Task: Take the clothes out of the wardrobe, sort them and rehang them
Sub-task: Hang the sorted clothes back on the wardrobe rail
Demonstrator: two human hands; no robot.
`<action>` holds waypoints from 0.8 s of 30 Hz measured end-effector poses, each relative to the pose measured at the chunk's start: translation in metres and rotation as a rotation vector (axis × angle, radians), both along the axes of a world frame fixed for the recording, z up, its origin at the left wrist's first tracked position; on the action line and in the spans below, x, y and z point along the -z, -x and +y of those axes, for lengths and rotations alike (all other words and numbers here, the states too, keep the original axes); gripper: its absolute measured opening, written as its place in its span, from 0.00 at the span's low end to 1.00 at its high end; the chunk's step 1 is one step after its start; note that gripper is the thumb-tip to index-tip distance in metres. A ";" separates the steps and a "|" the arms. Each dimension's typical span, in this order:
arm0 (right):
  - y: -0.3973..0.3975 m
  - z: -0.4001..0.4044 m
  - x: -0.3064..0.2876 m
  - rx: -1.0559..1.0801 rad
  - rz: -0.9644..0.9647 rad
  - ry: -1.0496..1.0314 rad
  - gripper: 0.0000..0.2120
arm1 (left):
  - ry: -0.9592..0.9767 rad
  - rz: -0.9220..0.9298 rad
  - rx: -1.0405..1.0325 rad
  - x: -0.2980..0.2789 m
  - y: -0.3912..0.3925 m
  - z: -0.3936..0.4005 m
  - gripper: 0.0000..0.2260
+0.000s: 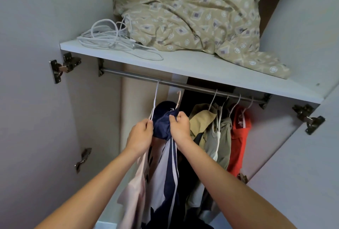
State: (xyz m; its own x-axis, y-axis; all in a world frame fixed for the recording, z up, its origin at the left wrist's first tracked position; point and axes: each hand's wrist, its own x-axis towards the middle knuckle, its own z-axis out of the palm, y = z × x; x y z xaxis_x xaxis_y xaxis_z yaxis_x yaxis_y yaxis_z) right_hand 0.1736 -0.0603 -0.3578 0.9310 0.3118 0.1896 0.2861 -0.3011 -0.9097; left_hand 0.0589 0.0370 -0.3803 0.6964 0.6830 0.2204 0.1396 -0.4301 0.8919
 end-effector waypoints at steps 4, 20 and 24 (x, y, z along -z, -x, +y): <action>-0.025 0.013 -0.009 -0.004 -0.047 -0.013 0.12 | -0.064 -0.007 -0.037 -0.005 -0.025 0.010 0.18; -0.103 0.031 -0.012 0.059 0.134 -0.033 0.12 | -0.101 0.045 -0.001 -0.011 -0.100 0.028 0.18; -0.114 0.022 0.006 0.059 0.163 0.023 0.13 | -0.121 0.155 0.019 0.008 -0.109 0.025 0.18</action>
State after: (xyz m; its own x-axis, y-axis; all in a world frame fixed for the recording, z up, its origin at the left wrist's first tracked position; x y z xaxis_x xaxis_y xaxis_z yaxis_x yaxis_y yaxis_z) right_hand 0.2875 -0.0379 -0.3638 0.9657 0.2579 0.0284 0.1167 -0.3340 -0.9353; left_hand 0.1677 0.0616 -0.3886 0.7409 0.6443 0.1896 0.2620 -0.5372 0.8018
